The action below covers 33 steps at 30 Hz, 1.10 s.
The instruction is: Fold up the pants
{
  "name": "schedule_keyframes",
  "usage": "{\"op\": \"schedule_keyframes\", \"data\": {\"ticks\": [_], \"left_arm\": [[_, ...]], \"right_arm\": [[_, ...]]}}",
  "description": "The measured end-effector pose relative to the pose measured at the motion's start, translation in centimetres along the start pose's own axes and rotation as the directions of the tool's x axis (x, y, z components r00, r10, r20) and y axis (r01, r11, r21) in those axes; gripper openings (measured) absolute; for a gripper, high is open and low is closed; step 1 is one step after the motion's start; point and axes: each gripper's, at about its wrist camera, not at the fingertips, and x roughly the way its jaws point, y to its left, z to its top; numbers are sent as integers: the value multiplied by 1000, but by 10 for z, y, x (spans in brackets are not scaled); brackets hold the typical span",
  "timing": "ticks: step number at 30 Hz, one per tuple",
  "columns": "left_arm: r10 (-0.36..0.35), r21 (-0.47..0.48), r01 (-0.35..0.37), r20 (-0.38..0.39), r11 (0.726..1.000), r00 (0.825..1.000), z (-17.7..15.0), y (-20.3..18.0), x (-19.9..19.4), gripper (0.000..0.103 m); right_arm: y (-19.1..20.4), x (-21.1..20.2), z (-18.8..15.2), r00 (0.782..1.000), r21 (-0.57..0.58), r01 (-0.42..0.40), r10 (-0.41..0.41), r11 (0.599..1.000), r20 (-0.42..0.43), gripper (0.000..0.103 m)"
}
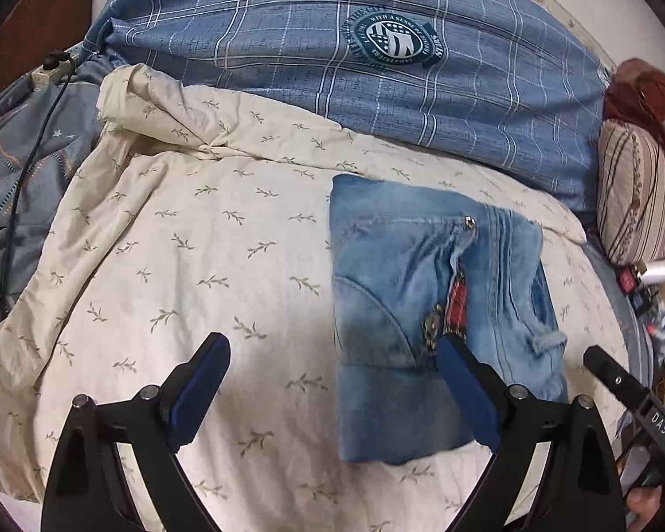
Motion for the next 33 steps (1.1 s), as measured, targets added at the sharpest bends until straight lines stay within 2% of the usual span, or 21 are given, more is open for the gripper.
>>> {"op": "schedule_keyframes", "data": {"ticks": [3,16,21,33], "left_arm": [[-14,16,14,-2,1000,1000,2,-3,4,94],[-57,6,57,-20,998,998,12,-1,27,94],[-66,11,66,-18,998,998,15,-3,31,94],[-52,119,50,15,992,999,17,-26,31,94]], "right_arm": [[-3,3,2,1000,14,9,-9,1000,-3,73],[-33,23,15,998,163,-31,40,986,-51,73],[-34,28,17,997,166,-30,41,986,-61,73],[-33,36,20,997,150,-22,32,988,-67,74]]}}
